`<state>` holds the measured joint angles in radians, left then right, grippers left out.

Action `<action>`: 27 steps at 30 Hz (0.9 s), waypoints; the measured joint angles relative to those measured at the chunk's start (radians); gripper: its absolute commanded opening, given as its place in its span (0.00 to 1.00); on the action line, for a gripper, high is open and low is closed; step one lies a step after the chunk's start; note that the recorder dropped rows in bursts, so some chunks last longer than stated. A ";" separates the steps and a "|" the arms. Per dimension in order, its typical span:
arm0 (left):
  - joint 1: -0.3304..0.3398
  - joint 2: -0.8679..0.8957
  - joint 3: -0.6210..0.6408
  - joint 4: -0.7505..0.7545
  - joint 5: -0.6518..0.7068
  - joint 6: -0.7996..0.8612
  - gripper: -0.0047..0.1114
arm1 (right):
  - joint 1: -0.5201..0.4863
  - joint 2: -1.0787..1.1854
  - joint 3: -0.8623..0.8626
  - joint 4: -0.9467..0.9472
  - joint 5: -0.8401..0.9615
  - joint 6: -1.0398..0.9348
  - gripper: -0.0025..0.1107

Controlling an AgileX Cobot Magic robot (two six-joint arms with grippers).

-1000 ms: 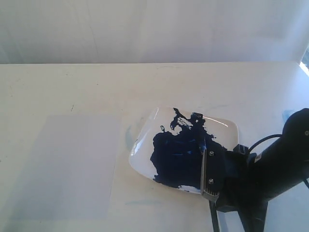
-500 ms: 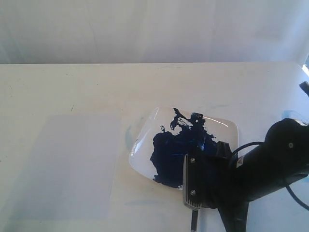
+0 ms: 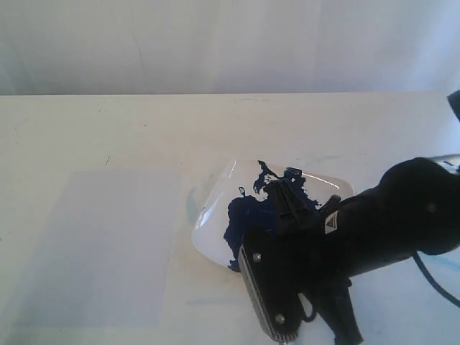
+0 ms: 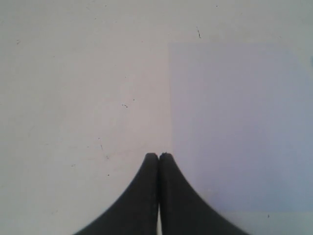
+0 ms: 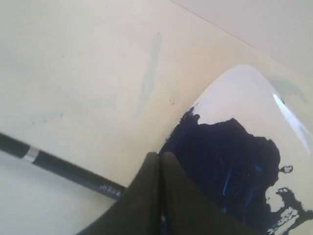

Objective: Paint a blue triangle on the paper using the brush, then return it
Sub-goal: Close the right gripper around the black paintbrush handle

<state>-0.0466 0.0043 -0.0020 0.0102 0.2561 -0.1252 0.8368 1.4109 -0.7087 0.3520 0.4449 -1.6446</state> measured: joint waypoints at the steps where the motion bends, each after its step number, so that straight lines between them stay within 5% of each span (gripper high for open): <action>1: 0.000 0.000 0.000 0.000 0.000 0.000 0.04 | 0.000 -0.004 -0.005 -0.029 0.027 -0.017 0.02; 7: 0.000 0.000 0.000 0.000 0.000 0.000 0.04 | 0.000 0.001 -0.007 -0.257 0.190 -0.048 0.04; 17: 0.000 0.000 0.000 0.000 0.000 0.000 0.04 | 0.040 0.037 0.009 -0.359 0.094 -0.093 0.35; 27: 0.000 0.000 0.000 0.000 0.000 0.000 0.04 | 0.069 0.121 0.009 -0.393 0.040 -0.167 0.37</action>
<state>-0.0466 0.0043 -0.0020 0.0102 0.2561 -0.1252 0.9055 1.5318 -0.6996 -0.0411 0.4851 -1.8115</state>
